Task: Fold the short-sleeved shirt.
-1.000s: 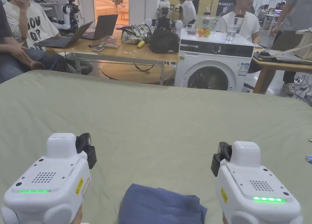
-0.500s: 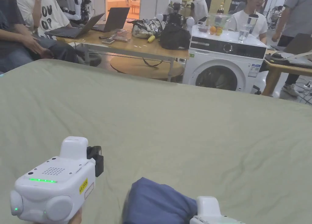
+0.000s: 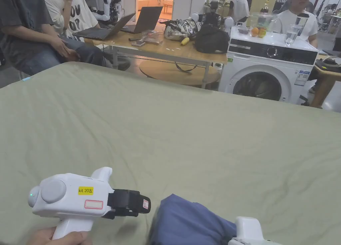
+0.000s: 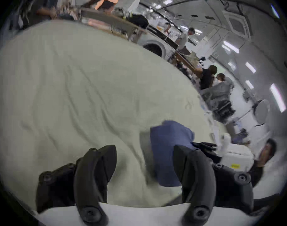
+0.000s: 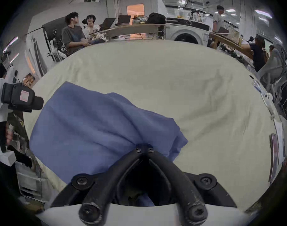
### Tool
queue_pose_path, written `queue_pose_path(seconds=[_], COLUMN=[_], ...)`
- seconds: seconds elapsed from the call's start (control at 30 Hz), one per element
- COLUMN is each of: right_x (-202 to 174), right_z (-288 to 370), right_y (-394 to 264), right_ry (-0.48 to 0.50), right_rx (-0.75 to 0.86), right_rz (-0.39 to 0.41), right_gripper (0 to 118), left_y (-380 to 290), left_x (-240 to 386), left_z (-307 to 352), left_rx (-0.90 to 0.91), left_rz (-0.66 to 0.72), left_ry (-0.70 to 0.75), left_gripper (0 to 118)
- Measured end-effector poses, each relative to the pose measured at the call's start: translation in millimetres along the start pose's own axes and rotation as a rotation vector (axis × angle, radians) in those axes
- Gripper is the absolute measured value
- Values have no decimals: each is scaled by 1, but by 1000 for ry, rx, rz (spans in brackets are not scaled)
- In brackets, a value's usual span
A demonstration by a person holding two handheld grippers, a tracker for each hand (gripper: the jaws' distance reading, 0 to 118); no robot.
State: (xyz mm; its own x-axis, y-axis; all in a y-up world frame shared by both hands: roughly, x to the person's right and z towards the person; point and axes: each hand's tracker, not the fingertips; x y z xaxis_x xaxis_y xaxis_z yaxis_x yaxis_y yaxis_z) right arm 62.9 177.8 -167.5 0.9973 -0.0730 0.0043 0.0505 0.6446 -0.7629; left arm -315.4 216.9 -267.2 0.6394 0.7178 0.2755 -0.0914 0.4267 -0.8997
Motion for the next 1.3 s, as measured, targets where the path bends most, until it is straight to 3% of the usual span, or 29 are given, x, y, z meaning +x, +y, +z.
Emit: queue_pose_path(seconds=[0.3, 0.67, 0.8, 0.83, 0.87, 0.97, 1.07, 1.3], right_x=[1, 2, 1, 2, 2, 3, 3, 0], right_z=[0, 1, 1, 1, 1, 1, 2, 7], right_y=[-1, -3, -4, -4, -4, -4, -5, -8], right_ry=[4, 6, 4, 5, 6, 12, 14, 1], right_rx=[7, 18, 24, 25, 26, 29, 33, 69], right_rz=[-3, -21, -23, -27, -30, -34, -34, -10], right_gripper=[0, 0, 0, 0, 0, 0, 0, 0], left_y=[9, -4, -3, -2, -2, -5, -8, -8], left_x=[-26, -12, -10, -13, -19, -35, -31, -16], left_z=[-37, -92, -105, -108, -110, -116, -113, -103], left_rx=[-192, -270, -273, -269, -249, -249, -246, -217], left_rz=[108, 86, 166, 207, 243, 310, 264, 191], left_ry=[-256, -206, -269, -272, -276, -290, -284, -264], left_gripper=[73, 74, 74, 68, 52, 32, 23, 19])
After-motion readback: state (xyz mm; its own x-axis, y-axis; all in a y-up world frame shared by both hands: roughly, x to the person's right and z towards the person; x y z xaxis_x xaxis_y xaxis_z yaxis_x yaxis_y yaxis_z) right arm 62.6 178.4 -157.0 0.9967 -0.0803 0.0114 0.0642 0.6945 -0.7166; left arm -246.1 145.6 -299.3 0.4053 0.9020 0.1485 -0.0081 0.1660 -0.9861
